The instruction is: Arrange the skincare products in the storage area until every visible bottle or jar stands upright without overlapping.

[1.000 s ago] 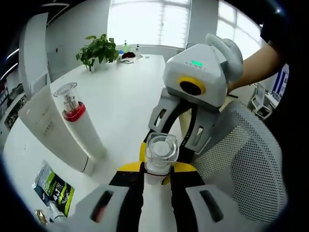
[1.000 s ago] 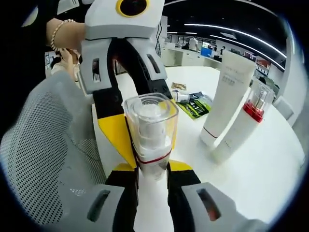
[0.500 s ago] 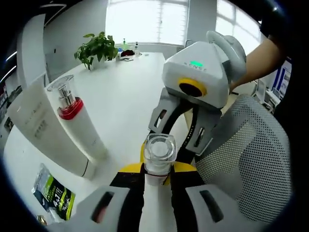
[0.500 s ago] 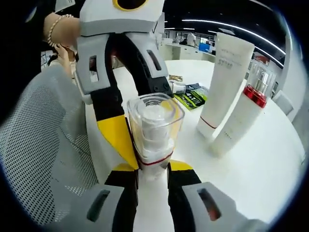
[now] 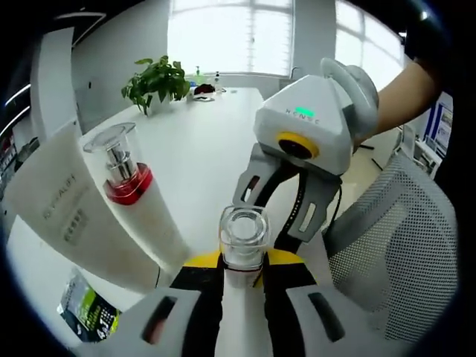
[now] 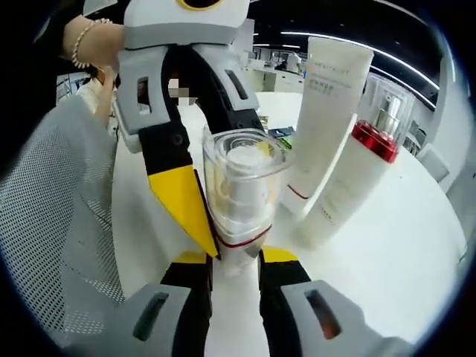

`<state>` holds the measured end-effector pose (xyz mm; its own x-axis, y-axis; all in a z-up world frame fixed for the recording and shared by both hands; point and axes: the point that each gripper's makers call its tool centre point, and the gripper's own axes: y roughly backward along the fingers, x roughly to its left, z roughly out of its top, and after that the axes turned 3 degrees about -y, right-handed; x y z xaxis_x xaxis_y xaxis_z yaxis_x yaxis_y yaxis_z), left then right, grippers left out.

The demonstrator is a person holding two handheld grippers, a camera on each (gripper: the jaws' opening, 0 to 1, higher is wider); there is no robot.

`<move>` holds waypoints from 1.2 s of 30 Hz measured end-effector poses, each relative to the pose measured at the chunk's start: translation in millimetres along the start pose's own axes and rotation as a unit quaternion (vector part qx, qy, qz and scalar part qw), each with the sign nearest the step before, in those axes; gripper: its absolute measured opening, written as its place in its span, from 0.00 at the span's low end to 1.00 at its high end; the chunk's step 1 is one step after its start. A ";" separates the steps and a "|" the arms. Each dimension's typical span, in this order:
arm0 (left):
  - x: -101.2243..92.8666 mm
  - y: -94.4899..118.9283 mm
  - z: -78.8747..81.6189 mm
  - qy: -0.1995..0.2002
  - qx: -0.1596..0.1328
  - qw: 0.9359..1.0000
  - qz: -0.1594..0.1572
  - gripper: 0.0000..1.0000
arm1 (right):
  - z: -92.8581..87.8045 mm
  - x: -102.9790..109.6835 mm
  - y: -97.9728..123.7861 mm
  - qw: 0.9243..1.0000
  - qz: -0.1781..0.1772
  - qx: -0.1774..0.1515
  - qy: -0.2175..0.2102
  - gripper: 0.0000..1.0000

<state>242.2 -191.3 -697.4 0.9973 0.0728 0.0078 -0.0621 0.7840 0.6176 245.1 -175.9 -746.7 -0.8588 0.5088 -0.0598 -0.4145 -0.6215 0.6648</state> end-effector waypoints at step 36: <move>31.4 -10.6 11.3 0.022 -0.017 0.999 0.017 0.19 | -0.6 -36.3 -4.4 1.000 -0.005 0.002 0.007 0.23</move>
<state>274.6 -204.3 -694.8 0.9920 0.1259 -0.0067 -0.0977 0.8016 0.5898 277.9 -192.0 -747.9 -0.8589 0.5063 -0.0777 -0.4223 -0.6140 0.6668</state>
